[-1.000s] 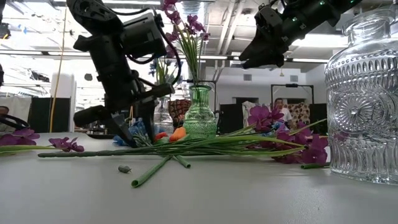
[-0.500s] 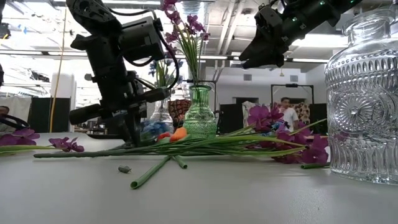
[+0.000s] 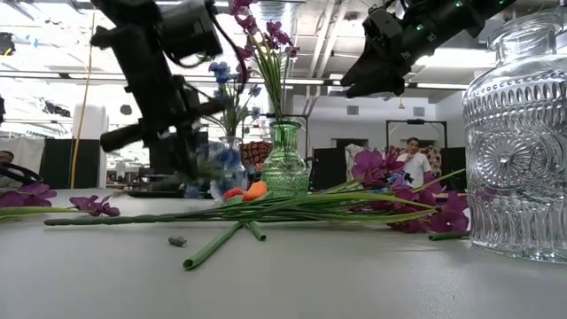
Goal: Sort flowers into vase by color
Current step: Put the bottom blue flowers into the top transparent vase
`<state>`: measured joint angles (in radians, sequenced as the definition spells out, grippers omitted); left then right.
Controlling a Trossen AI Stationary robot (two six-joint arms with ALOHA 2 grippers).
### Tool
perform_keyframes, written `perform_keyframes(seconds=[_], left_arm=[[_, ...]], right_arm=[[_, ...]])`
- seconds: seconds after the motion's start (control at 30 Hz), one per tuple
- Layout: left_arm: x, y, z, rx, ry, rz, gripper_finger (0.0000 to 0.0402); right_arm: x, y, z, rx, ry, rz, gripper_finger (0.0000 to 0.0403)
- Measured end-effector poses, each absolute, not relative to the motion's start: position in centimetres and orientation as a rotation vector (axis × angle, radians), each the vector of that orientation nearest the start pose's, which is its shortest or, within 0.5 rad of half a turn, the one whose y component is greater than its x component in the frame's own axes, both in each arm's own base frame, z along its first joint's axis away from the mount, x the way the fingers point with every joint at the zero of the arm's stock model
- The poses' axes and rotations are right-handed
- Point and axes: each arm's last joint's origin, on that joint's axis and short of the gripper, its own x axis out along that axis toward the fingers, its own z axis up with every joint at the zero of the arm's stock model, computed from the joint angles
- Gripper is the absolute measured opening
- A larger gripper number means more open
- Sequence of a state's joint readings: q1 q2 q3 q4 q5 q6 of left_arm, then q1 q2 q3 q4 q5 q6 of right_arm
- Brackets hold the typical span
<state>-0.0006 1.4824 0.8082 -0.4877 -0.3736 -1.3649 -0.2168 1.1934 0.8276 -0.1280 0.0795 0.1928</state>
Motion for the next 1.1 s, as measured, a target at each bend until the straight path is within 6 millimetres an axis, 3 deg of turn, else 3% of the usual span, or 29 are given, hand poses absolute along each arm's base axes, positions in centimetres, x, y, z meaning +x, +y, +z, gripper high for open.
perform_keyframes(seconds=[0.6, 1.1], left_arm=[[22.6, 1.4, 25.2, -0.782, 0.466, 0.834, 0.0011], [18.1, 0.2, 28.5, -0.752, 0.438, 0.695, 0.0011]], right_arm=[[25.2, -5.8, 27.2, 0.221, 0.465, -0.337, 0.0223], [25.2, -5.8, 27.2, 0.221, 0.465, -0.337, 0.0223]])
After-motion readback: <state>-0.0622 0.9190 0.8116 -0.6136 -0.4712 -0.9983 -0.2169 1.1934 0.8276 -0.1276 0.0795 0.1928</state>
